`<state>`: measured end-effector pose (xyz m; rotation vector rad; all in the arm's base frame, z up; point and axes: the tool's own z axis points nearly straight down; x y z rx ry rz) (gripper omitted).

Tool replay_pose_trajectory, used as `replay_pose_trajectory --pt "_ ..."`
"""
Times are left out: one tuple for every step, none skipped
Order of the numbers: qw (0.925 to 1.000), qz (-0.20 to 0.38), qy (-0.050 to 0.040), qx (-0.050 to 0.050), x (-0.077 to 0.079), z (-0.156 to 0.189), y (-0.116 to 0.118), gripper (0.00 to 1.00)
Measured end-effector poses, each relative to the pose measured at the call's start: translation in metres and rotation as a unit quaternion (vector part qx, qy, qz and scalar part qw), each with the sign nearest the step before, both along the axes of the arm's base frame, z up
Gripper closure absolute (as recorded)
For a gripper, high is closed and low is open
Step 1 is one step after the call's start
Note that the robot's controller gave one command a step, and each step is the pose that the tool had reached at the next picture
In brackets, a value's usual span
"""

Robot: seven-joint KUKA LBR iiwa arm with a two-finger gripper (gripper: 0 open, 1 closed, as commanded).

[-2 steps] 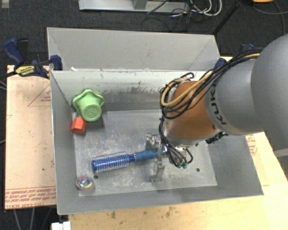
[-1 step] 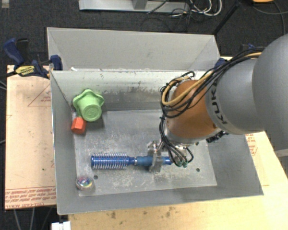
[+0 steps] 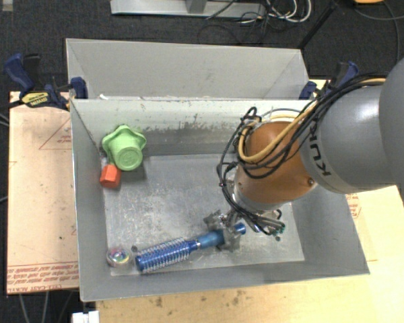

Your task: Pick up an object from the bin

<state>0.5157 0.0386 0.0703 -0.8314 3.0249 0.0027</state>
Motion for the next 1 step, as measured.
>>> replay_pose_trajectory --pt "0.9975 0.07 -0.0037 -0.001 -0.0013 0.1821 -0.0168 1.0"
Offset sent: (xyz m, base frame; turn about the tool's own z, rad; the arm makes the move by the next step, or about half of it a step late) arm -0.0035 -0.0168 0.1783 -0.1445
